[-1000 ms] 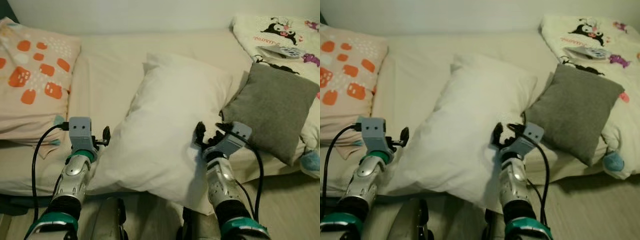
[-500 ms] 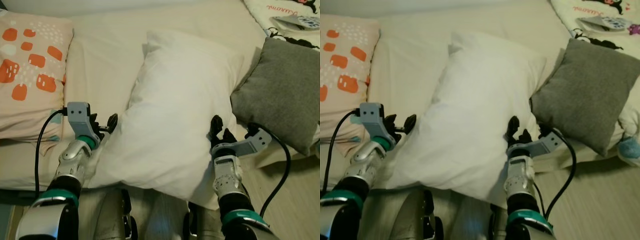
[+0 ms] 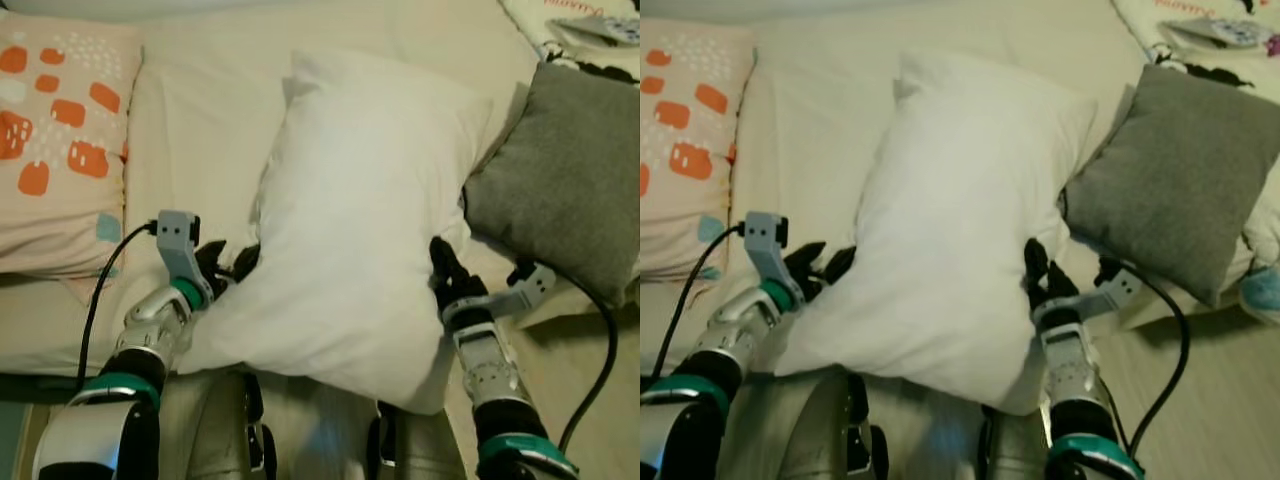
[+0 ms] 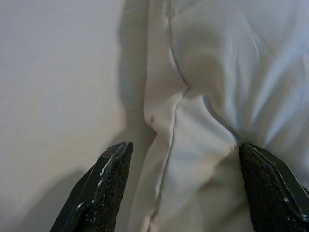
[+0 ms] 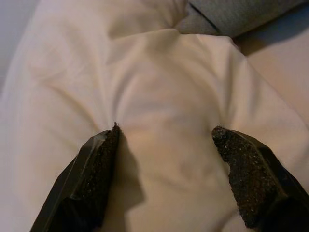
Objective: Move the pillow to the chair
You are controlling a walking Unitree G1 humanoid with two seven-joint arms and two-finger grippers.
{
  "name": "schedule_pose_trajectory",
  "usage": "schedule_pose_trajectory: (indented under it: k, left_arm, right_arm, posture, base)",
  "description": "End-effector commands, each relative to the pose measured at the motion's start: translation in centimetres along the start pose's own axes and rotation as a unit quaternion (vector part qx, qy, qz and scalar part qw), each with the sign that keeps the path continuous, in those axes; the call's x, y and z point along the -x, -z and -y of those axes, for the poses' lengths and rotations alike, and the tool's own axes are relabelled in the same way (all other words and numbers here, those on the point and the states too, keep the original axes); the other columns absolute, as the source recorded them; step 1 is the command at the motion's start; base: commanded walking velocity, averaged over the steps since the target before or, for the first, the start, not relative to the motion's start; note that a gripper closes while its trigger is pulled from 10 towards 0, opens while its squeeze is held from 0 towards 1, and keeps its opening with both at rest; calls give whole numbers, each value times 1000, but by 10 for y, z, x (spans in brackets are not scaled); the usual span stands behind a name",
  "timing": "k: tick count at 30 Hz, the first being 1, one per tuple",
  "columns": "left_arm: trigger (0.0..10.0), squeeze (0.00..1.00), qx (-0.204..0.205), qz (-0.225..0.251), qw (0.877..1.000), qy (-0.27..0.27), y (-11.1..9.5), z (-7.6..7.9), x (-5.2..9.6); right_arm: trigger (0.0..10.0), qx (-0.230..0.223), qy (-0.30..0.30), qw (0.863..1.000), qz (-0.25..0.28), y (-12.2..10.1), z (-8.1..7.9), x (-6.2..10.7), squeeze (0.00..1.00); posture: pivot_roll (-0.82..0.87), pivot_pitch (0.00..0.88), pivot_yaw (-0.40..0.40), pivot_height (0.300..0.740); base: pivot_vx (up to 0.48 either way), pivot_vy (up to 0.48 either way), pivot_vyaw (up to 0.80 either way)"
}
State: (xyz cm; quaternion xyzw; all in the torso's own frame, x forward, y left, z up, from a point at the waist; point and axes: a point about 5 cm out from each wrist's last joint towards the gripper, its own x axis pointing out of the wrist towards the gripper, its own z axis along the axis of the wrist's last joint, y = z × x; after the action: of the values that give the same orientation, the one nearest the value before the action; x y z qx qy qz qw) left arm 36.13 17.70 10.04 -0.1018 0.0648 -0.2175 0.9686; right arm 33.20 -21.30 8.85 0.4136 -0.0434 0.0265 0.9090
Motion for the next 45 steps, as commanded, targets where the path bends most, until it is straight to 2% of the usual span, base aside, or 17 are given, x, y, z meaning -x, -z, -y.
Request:
schedule_pose_trajectory:
  k: [1,5,8,10,11,12,13,14,15,16,17,20,21,31,33,34,45]
  left_arm:
    - [10000,1000,9,-36,999,3,18,-1,7]
    - [10000,1000,15,-36,999,2,17,-2,8]
    - [10000,1000,27,-38,999,10,19,-1,8]
    - [10000,1000,68,-46,996,44,27,5,9]
    - [10000,1000,68,-46,996,44,27,5,9]
    - [10000,1000,87,-50,993,60,31,9,9]
    - [4863,1000,106,-55,990,76,35,13,10]
    - [4863,1000,116,-58,988,86,38,15,10]
    - [706,871,129,-60,985,98,40,18,10]
    - [0,643,143,-60,982,110,42,21,11]
    - [0,149,171,-52,976,121,44,24,11]
    - [0,149,179,-49,975,122,44,24,11]
    - [0,0,182,-46,974,124,45,25,12]
    - [0,0,187,-21,972,140,46,28,14]
    - [0,0,190,-8,972,138,45,27,15]
    - [0,0,208,24,970,124,42,24,17]
    - [0,0,221,92,970,49,40,8,31]
  right_arm:
    - [10000,-5,10,1000,-18,3,13,12,1000]
    - [10000,-2,-4,1000,-25,-3,16,16,1000]
    - [10000,-3,-41,997,-66,6,11,21,1000]
    - [10000,0,-114,979,-168,34,-9,30,1000]
    - [10000,0,-114,979,-168,34,-9,30,1000]
    - [10000,2,-145,966,-213,48,-18,35,1000]
    - [10000,6,-174,952,-250,61,-28,40,988]
    - [10000,9,-190,944,-270,68,-33,43,988]
    - [10000,4,-207,935,-288,76,-41,46,86]
    - [10000,-1,-220,928,-301,83,-48,48,0]
    - [10000,-26,-237,919,-313,95,-61,49,0]
    - [10000,-35,-240,918,-313,98,-65,48,0]
    - [0,-44,-241,917,-314,103,-69,47,0]
    - [0,-51,-248,914,-317,111,-84,44,0]
    - [0,-49,-248,916,-312,111,-85,43,0]
    - [0,-48,-247,920,-302,110,-86,40,0]
    - [0,-9,-205,936,-287,111,-71,35,0]
  posture:
    - [1,273,136,598]
    - [-2,274,139,598]
    - [0,271,139,598]
    - [-2,266,138,598]
    - [-2,266,138,598]
    - [-3,265,138,598]
    - [-3,261,136,598]
    - [-3,261,136,598]
    - [-2,256,133,598]
    - [1,253,130,598]
    - [3,249,129,598]
    - [5,243,127,598]
    - [6,234,126,598]
    - [18,183,108,598]
    - [22,158,106,598]
    - [23,136,104,598]
    - [56,62,79,598]
  base:
    - [0,0,0]
    - [0,0,0]
    - [0,0,0]
    - [0,0,0]
    - [0,0,0]
    - [0,0,0]
    - [0,0,0]
    - [0,0,0]
    - [0,0,0]
    - [0,0,0]
    - [0,0,0]
    - [0,0,0]
    - [0,0,0]
    - [0,0,0]
    - [0,0,0]
    - [0,0,0]
    - [0,0,0]
